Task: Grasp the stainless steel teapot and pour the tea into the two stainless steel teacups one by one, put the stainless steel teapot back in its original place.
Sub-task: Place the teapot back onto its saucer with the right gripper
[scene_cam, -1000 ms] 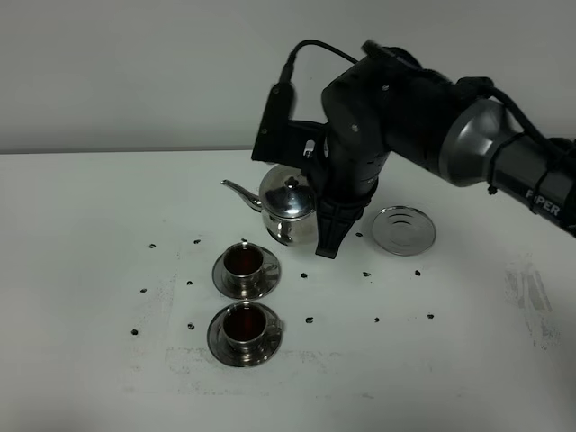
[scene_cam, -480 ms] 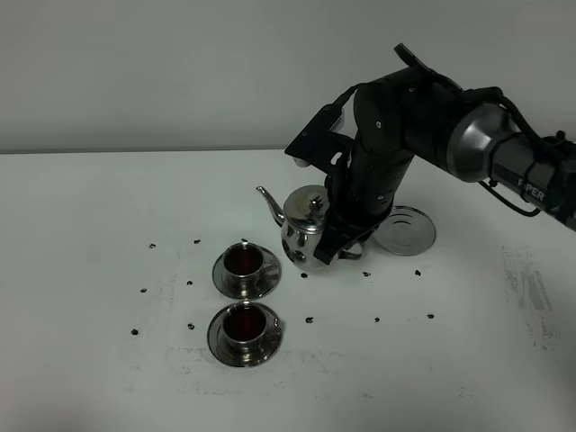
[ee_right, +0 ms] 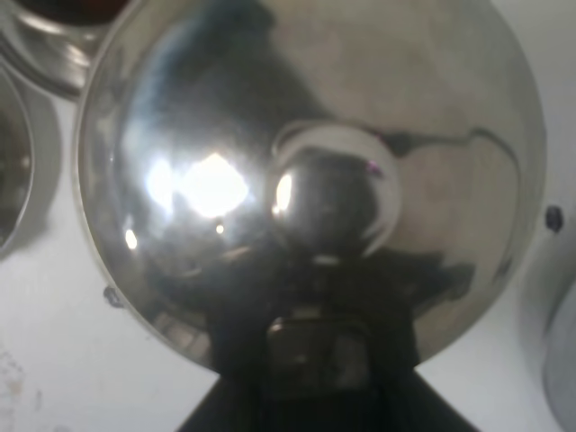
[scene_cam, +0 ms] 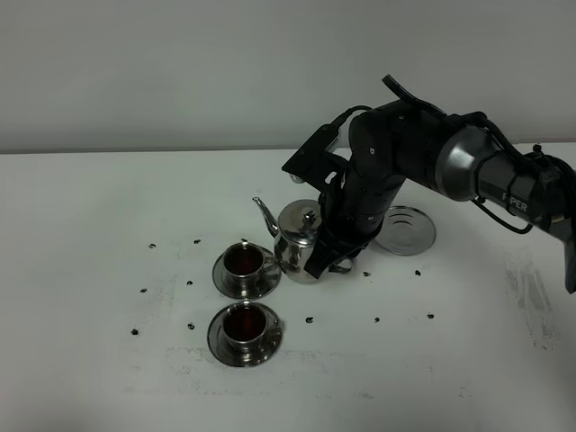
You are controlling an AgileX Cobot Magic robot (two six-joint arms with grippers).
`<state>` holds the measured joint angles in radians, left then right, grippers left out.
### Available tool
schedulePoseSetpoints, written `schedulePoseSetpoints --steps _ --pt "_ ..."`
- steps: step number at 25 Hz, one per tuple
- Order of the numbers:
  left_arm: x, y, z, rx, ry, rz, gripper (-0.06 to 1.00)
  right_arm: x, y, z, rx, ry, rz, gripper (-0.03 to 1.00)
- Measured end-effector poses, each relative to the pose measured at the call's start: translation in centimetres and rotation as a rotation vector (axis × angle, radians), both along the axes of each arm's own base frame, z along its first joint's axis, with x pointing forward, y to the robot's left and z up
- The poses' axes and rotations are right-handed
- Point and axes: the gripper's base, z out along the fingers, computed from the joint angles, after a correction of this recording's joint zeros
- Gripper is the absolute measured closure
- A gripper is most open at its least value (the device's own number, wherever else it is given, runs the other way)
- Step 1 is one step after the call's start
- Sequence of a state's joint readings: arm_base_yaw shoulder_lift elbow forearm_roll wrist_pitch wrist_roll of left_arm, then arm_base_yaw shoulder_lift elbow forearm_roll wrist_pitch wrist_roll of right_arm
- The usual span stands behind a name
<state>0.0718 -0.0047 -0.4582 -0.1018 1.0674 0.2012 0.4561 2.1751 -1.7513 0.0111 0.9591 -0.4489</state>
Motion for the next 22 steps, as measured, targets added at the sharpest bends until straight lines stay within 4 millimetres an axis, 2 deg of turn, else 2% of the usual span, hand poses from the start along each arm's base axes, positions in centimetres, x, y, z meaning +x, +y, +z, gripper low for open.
schedulePoseSetpoints --steps 8,10,13,17,22 --pt "0.0 0.0 0.0 0.000 0.000 0.000 0.56 -0.2 -0.1 -0.7 -0.007 0.010 0.001 0.78" --pt "0.0 0.0 0.0 0.000 0.000 0.000 0.56 -0.3 -0.3 0.0 -0.015 -0.008 0.006 0.78" --pt "0.0 0.0 0.0 0.000 0.000 0.000 0.56 -0.4 -1.0 2.2 -0.014 -0.058 0.004 0.78" --pt "0.0 0.0 0.0 0.000 0.000 0.000 0.56 0.2 -3.6 5.4 0.006 -0.127 -0.079 0.78" --pt "0.0 0.0 0.0 -0.001 0.000 0.001 0.56 1.7 -8.6 5.4 -0.019 -0.109 -0.222 0.78"
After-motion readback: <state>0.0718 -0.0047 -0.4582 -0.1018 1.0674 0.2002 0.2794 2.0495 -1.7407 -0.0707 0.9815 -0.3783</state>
